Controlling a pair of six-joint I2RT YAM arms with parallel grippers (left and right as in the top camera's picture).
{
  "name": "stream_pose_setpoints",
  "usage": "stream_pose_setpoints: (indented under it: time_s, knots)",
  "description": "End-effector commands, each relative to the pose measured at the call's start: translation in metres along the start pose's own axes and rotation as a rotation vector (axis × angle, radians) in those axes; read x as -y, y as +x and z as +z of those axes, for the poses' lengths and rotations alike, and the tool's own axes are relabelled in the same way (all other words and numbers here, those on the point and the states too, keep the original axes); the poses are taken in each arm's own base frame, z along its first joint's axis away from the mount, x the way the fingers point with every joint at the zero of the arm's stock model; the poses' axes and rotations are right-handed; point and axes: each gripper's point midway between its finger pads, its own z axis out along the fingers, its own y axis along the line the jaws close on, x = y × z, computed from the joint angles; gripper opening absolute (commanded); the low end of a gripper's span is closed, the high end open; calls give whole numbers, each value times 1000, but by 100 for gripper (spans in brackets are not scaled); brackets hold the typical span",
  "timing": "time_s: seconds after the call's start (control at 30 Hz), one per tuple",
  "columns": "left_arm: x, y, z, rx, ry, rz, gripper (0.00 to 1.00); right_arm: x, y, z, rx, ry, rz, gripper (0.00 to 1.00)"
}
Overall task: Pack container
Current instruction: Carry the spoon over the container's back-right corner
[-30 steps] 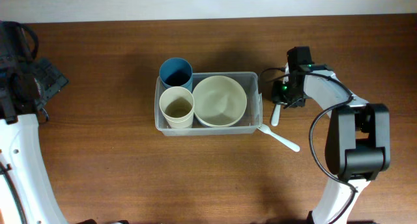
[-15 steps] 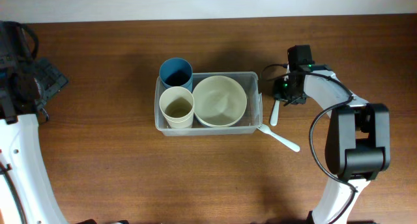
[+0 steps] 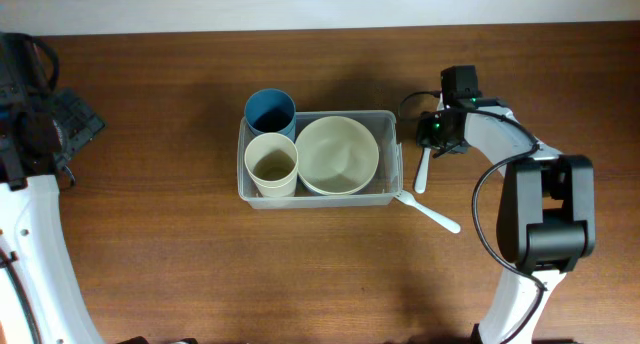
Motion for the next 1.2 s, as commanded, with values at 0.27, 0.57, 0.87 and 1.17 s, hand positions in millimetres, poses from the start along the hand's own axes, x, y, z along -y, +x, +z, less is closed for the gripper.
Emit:
stream_pose_setpoints:
  time_s: [0.27,0.57,0.87,1.17]
  knots:
    - [-1,1,2,-7,-5,-13,100,6,36,37,-126,3,15,35]
    - [-1,1,2,-7,-5,-13,100,7,42,36,-151,10,14,24]
    - [-1,1,2,-7,-5,-13,100,8,45,35,-161,13,15,17]
    - [-1,1,2,-7,-5,-13,100,8,50,34,-185,11,17,17]
